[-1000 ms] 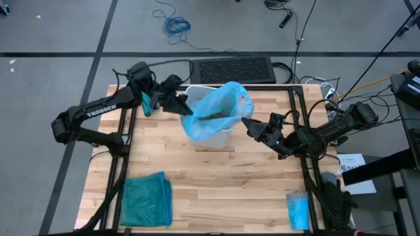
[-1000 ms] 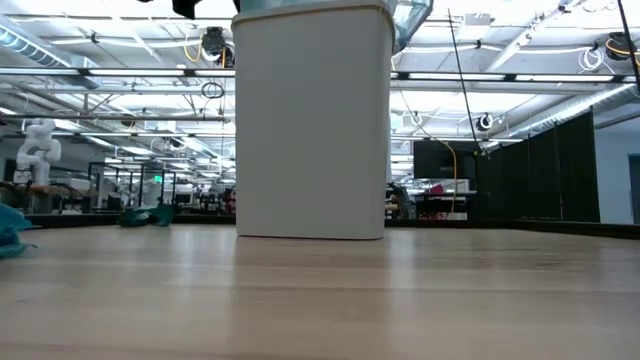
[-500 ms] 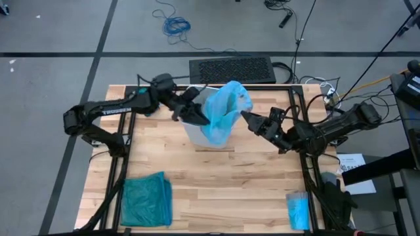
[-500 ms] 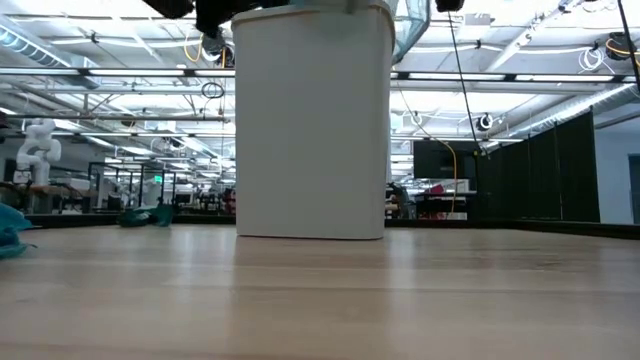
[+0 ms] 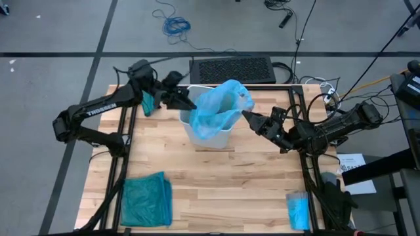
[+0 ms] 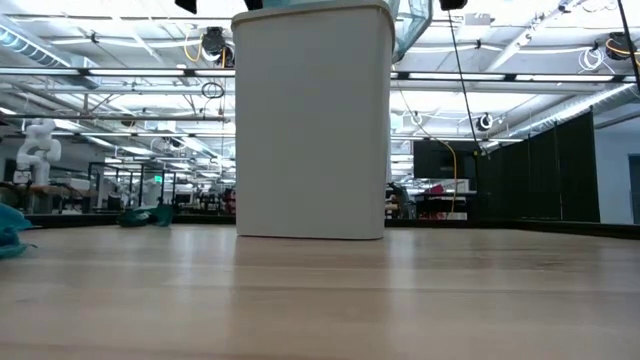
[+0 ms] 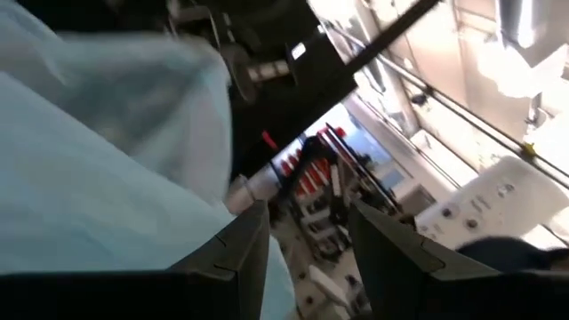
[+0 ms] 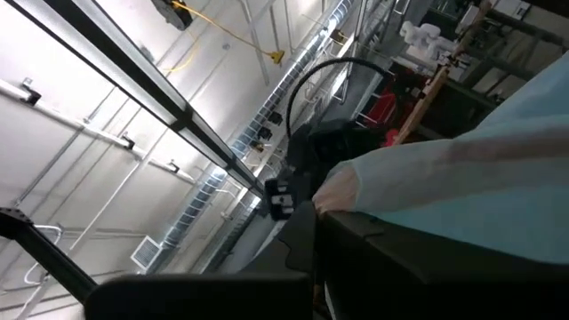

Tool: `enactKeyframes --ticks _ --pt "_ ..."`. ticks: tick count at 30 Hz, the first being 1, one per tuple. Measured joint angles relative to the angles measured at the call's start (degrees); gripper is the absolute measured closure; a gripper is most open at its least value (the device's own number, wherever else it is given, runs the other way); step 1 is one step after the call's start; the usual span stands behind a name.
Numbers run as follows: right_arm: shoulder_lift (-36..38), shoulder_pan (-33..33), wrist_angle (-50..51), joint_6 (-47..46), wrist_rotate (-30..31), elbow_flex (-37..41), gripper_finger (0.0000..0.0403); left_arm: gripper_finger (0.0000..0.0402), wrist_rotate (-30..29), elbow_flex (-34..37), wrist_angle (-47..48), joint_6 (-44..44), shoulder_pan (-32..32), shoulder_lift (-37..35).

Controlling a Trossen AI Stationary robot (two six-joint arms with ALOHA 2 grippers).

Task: Place trash/remove bag and relplace
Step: Remove the blue trash bag from the white trash bin

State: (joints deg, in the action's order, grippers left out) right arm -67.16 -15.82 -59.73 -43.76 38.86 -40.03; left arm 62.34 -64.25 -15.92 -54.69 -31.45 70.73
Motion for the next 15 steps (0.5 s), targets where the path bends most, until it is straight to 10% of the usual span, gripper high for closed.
enactKeyframes --ticks 15 --pt "0.0 -0.2 0.0 -1.1 0.0 0.0 0.0403 0.0249 -3.0 0.1 10.5 9.7 -3.3 5.2"
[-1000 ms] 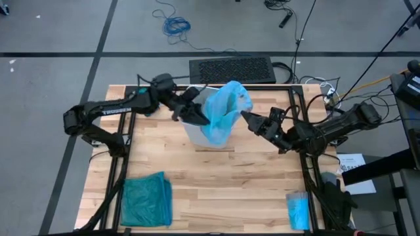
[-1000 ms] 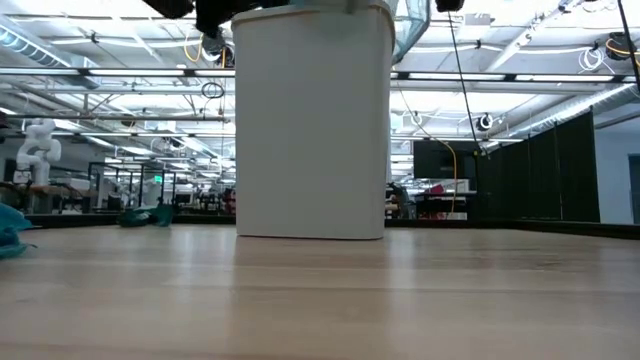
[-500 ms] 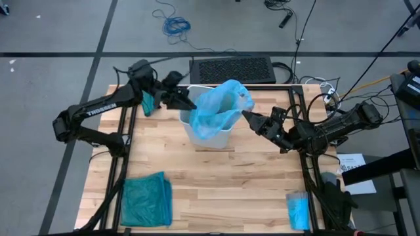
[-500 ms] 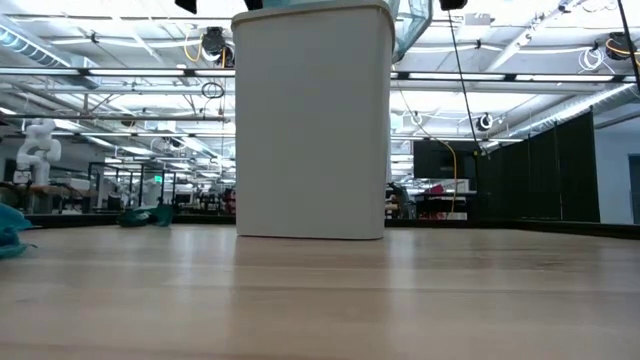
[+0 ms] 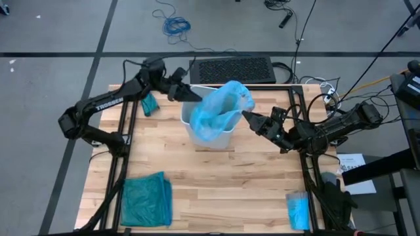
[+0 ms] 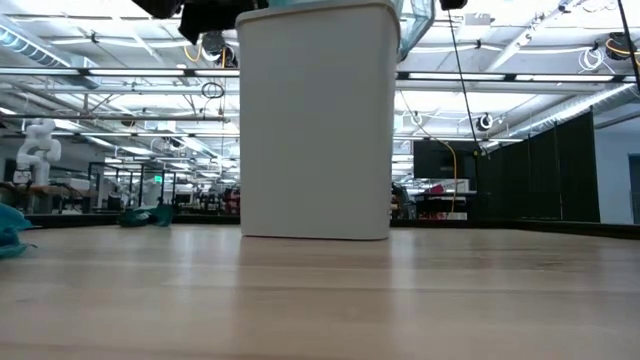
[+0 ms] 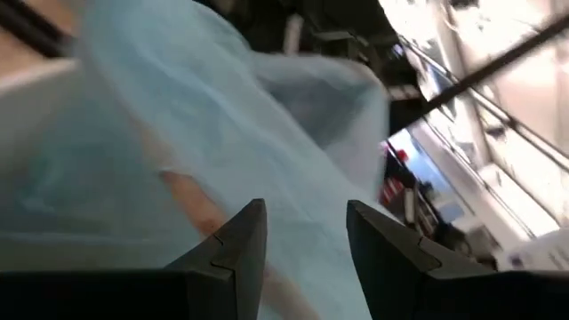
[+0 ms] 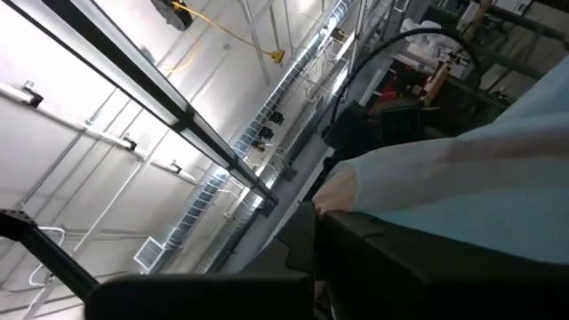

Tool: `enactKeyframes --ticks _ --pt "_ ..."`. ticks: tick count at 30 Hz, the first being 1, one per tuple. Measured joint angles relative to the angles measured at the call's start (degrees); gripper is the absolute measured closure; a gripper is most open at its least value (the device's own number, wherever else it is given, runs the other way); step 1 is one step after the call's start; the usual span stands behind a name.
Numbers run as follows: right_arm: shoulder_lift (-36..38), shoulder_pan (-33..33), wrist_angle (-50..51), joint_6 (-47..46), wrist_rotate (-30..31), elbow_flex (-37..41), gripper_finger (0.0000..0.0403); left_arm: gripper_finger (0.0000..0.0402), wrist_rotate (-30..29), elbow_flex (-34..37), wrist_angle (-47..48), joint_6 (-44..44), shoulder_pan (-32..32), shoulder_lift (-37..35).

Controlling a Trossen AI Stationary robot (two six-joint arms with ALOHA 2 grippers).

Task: Place trash/remove bag and relplace
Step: Remove the blue trash bag from the white trash bin

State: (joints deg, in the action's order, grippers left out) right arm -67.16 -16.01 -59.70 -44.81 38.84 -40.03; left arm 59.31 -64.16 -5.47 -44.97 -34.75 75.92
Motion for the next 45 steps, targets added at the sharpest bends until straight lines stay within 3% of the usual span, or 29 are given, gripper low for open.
enactKeyframes --ticks 7,14,24,34,45 --pt "0.0 -0.2 0.0 -0.6 0.0 0.0 0.0403 0.0250 6.7 -0.1 3.4 1.0 5.2 -0.1" --pt "0.7 -0.2 0.2 -0.6 -0.3 0.0 0.0403 0.0250 5.0 -0.1 3.3 0.6 4.9 -0.1" --pt "2.4 -0.2 2.2 -1.1 -1.4 0.0 0.0403 0.0250 2.0 -0.5 4.1 -0.1 -1.8 -0.1" --pt "2.4 -0.2 3.3 -2.5 -1.4 0.0 0.0403 0.0250 0.7 -12.1 28.3 17.0 -2.4 7.7" --pt "2.5 -0.2 3.3 -2.2 -1.4 0.0 0.0403 0.0250 2.2 -19.4 30.3 20.4 -1.0 11.0"
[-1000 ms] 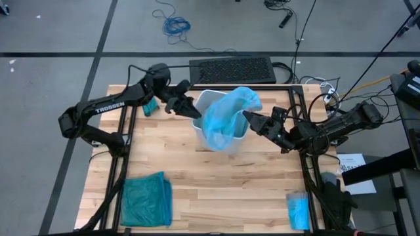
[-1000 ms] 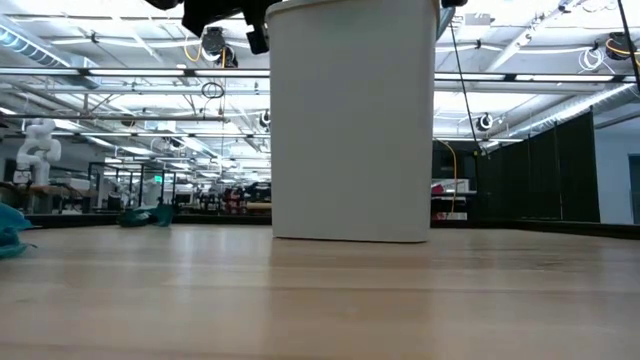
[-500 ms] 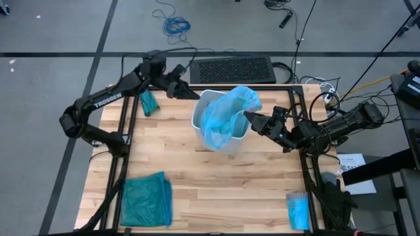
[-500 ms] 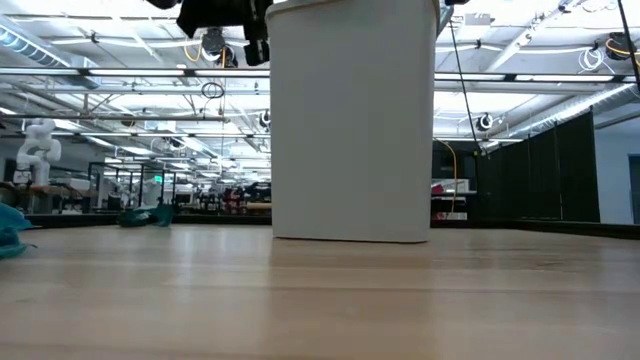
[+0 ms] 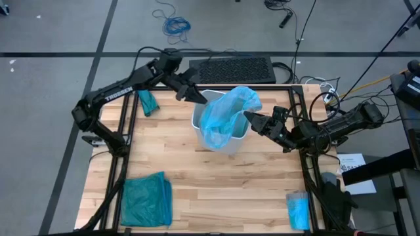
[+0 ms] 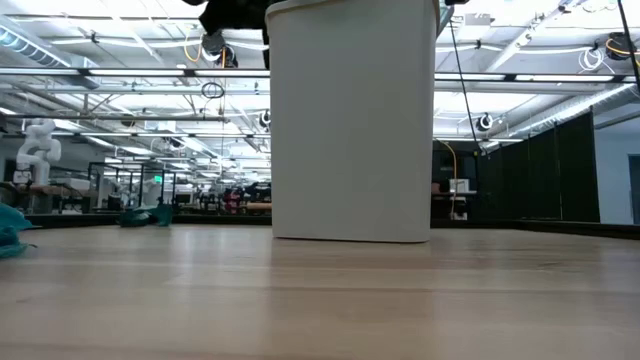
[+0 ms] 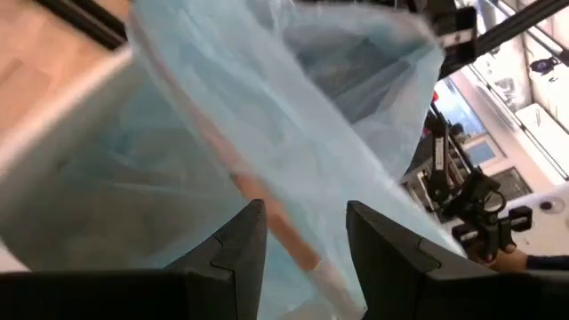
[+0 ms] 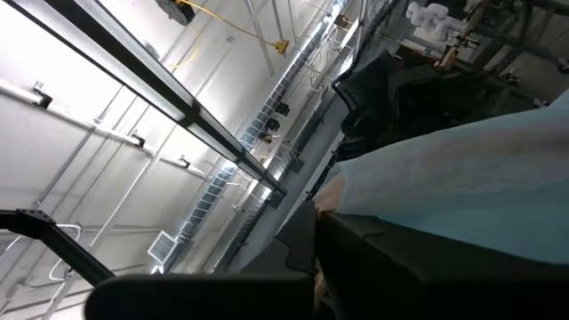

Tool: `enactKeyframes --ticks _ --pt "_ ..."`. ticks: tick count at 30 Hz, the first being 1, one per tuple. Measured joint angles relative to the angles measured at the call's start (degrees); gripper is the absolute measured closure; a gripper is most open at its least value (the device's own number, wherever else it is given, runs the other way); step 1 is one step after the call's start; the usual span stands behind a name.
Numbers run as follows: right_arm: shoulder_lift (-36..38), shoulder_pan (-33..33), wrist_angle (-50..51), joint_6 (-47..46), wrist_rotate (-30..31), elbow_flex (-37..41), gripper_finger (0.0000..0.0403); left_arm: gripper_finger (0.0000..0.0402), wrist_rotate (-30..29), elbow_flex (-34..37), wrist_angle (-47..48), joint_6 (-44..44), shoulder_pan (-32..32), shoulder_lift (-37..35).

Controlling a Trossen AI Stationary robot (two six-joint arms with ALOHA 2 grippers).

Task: Place trash/remove bag and relplace
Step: Remove the blue trash bag from the white trash bin

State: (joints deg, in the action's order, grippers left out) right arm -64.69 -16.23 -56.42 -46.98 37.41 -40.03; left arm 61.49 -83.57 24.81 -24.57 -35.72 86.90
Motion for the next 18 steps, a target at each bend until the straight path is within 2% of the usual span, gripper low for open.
enactKeyframes --ticks 18 --pt "0.0 0.0 0.0 0.1 -0.2 0.0 0.0403 0.0250 0.5 -0.2 4.4 -0.1 0.7 0.1"
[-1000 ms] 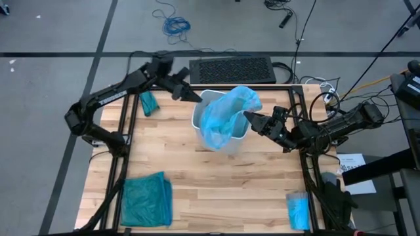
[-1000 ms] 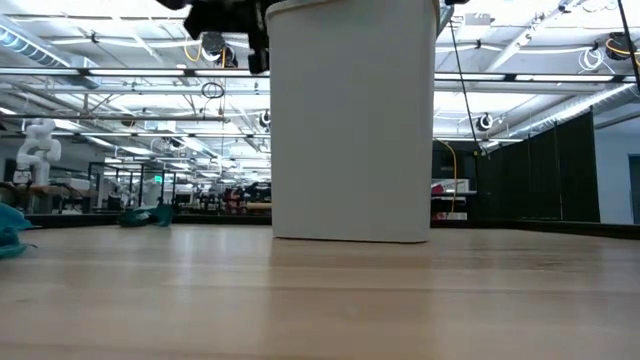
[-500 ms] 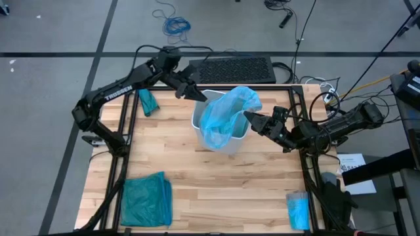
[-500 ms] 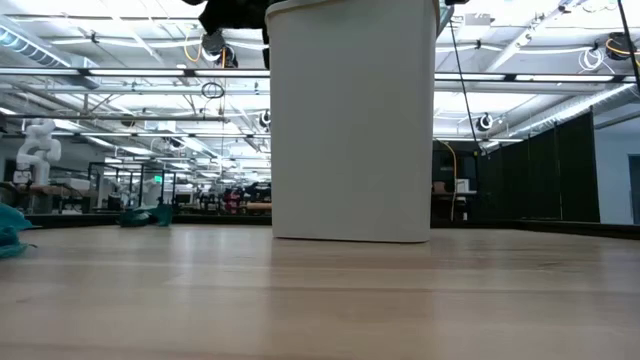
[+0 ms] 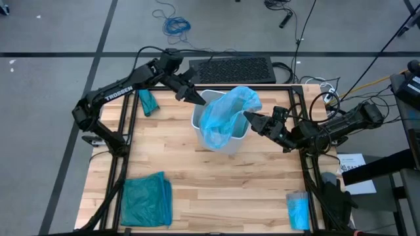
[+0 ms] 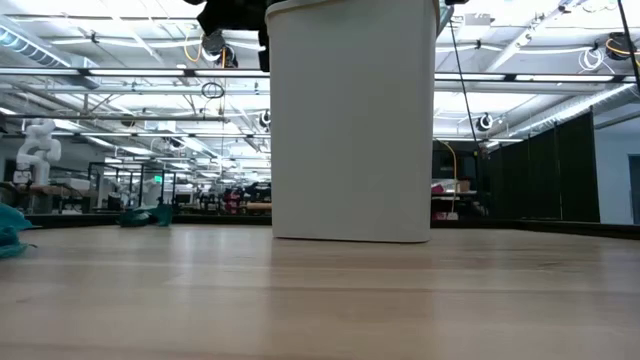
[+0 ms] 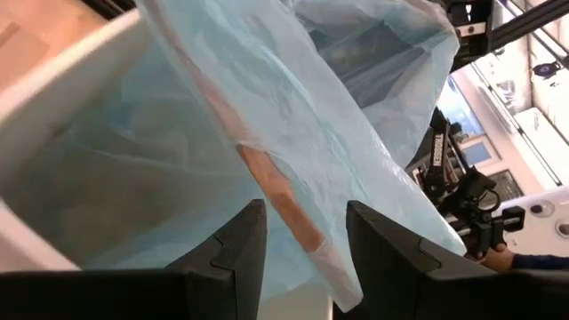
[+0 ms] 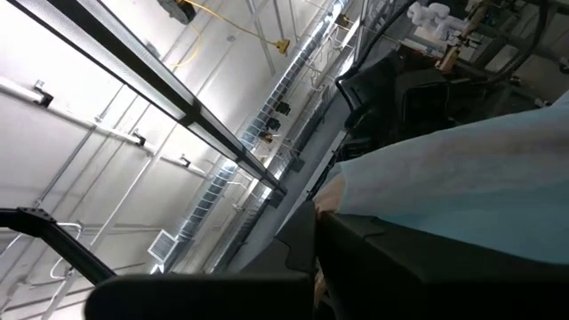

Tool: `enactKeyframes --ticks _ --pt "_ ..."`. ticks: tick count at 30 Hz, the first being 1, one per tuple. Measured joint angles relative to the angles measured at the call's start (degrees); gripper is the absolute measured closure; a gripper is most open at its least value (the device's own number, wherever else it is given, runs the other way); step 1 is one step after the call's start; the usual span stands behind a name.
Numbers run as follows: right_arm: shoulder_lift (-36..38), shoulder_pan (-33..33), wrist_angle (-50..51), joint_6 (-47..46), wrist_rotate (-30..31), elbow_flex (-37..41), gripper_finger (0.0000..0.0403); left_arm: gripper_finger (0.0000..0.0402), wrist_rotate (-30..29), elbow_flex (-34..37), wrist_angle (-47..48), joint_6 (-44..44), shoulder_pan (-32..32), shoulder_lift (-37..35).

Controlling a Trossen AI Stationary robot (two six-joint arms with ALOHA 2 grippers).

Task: Place trash/remove bag and relplace
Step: Remove the blue trash bag from the white trash bin

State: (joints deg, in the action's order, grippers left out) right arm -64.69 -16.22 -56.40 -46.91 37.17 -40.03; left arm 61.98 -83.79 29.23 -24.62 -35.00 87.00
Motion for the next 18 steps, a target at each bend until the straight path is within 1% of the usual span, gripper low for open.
enactKeyframes --ticks 3,6,8,14,16,18 --pt "0.0 0.0 0.0 0.0 0.0 0.0 0.0403 0.0250 -0.5 0.0 -0.1 0.0 1.2 0.0" --pt "0.0 0.0 0.0 0.1 0.0 0.0 0.0403 0.0250 -2.3 0.0 -0.2 0.0 1.8 0.0" --pt "0.0 0.0 0.0 0.1 0.0 0.0 0.0403 0.0250 -3.5 0.0 -0.2 -0.1 1.7 0.0" --pt "0.0 0.0 0.0 0.1 0.0 0.0 0.0403 0.0250 -4.0 0.0 -0.1 -0.5 1.7 0.0" --pt "0.0 0.0 0.0 0.1 0.0 0.0 0.0403 0.0250 -5.6 0.0 0.0 -0.5 0.9 0.0" --pt "0.0 0.0 0.0 0.1 0.0 0.0 0.0403 0.0250 -5.9 0.0 0.0 -0.5 -0.1 0.5"
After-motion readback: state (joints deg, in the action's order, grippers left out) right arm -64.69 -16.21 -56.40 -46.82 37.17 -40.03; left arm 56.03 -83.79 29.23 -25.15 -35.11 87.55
